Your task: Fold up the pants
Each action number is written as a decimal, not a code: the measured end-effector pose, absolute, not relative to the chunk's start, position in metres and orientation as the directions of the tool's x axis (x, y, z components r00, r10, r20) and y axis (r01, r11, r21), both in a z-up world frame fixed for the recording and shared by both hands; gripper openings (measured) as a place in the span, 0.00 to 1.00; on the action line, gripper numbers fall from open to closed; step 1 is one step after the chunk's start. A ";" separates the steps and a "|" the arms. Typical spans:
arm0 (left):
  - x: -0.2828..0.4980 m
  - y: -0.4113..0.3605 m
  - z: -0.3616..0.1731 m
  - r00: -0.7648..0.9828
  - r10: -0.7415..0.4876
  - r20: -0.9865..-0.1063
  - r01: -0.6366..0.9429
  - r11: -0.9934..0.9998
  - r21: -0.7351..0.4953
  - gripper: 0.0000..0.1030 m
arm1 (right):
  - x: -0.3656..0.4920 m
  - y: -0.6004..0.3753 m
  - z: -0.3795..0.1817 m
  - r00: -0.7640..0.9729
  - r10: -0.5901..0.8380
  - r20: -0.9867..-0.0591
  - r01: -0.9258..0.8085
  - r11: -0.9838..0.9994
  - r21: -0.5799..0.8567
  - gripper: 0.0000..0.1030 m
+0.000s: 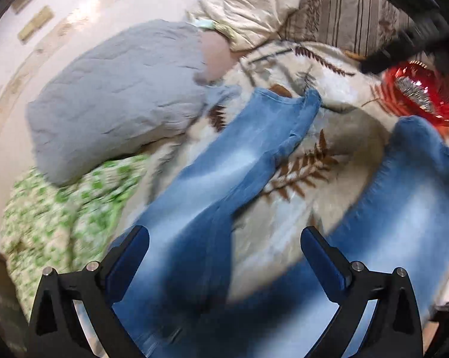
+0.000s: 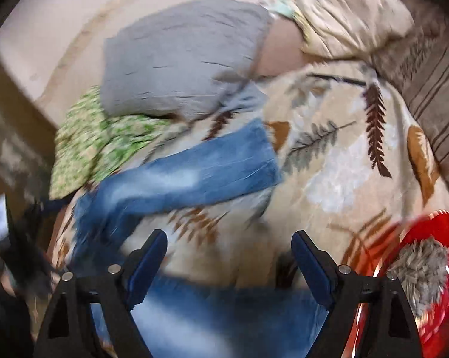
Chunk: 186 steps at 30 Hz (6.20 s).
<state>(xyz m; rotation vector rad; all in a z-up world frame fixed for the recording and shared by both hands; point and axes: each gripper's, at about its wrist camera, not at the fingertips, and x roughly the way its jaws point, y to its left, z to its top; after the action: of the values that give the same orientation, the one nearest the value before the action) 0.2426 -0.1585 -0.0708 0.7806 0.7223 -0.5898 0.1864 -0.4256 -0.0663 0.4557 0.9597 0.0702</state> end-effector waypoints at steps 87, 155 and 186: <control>0.354 -0.216 -0.080 0.303 -0.337 -0.892 0.820 0.568 0.064 0.04 | 0.372 -0.436 -0.081 0.423 0.156 -0.893 -0.108 0.987 0.121 0.10; 0.325 -0.037 -0.078 0.328 -0.235 -0.915 0.612 0.791 0.016 0.19 | 0.167 -0.168 -0.112 0.548 0.436 -0.714 -0.299 0.899 0.320 0.09; 0.084 0.187 -0.043 0.582 -0.265 -0.768 0.218 0.962 -0.166 0.96 | 0.016 -0.123 -0.083 0.628 0.427 -0.650 -0.579 0.815 -0.024 0.87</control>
<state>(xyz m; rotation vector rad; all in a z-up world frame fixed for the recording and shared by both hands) 0.0840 0.1867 -0.0425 -0.0555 0.9062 -0.2822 0.0162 -0.1233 -0.0834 -0.2406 0.6779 0.5823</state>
